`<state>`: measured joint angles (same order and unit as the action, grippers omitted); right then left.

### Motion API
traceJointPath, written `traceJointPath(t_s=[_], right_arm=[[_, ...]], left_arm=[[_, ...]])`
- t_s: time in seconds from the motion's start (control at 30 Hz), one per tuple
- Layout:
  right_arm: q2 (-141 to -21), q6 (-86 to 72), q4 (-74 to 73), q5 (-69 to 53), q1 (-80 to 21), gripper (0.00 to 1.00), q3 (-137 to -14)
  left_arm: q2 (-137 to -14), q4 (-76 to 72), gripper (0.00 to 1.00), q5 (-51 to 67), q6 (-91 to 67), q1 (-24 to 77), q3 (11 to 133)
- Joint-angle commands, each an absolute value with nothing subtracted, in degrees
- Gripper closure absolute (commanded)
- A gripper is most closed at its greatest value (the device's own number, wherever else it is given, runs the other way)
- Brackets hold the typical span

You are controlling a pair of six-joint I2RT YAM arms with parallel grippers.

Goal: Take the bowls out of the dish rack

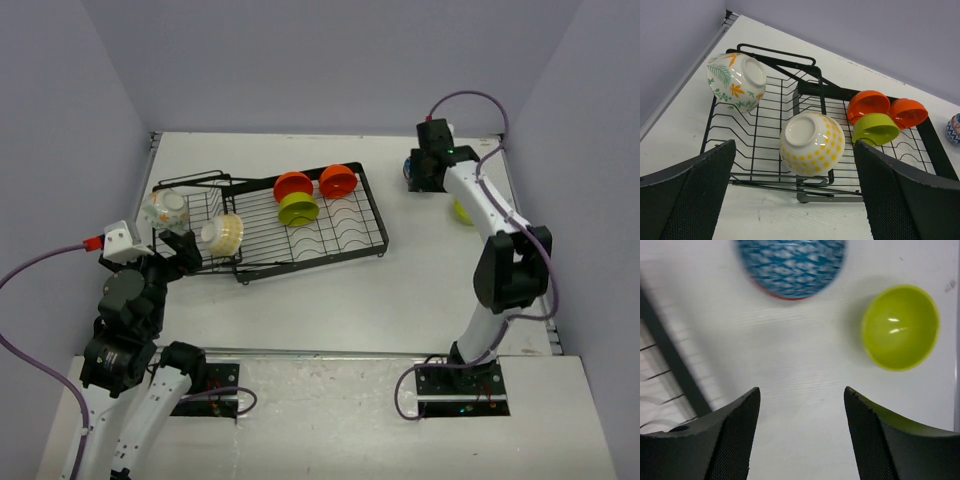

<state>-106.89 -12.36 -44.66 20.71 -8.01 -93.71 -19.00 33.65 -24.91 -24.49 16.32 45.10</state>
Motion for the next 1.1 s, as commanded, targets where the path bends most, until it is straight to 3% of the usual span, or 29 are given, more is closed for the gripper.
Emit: traceJointPath(t_s=[0.0, 0.07, 0.13, 0.17, 0.2, 0.33, 0.5, 0.63, 0.8, 0.9, 1.07], right_arm=[[-94.8, -13.7, -35.4, 25.0, -20.3, 0.31, -89.0], [-89.1, -17.2, -28.8, 20.2, -24.2, 0.29, -82.9], [-85.0, -21.3, -18.7, 15.3, -28.9, 0.03, -74.4], [-81.2, -27.0, -14.3, 13.1, -30.0, 0.01, -71.3], [-79.6, -30.7, -10.8, 9.9, -31.9, 0.01, -68.2], [-77.9, -48.4, 1.9, 15.6, -37.9, 0.01, -59.7], [-87.6, -67.5, -4.2, 13.2, -39.6, 0.01, -65.0], [-89.7, -76.9, 11.2, 7.0, -40.7, 0.01, -58.8], [-95.7, -89.2, 14.8, 7.6, -42.1, 0.01, -58.0], [-100.1, -97.1, 27.5, 7.4, -42.4, 0.05, -56.1], [-106.9, -102.1, 29.7, 7.6, -42.7, 0.10, -60.4]], left_arm=[[-19.2, 33.0, 0.00, -26.5, -25.0, 16.7, 45.5], [-19.3, 33.0, 0.00, -27.0, -25.1, 16.7, 45.5], [-19.5, 33.2, 0.00, -27.2, -25.2, 16.7, 45.6], [-19.8, 33.2, 0.00, -27.4, -25.3, 16.7, 45.7], [-19.9, 33.3, 0.00, -27.5, -25.4, 16.7, 45.7], [-20.5, 33.7, 0.00, -28.9, -25.8, 16.6, 45.8], [-21.1, 34.1, 0.00, -29.6, -26.2, 16.6, 45.8], [-21.4, 34.2, 0.00, -30.1, -26.3, 16.6, 45.9], [-22.2, 34.3, 0.00, -30.2, -26.5, 16.5, 45.9], [-22.1, 34.3, 0.00, -30.2, -26.5, 16.6, 45.9], [-22.1, 34.1, 0.00, -29.8, -26.4, 16.6, 45.8]])
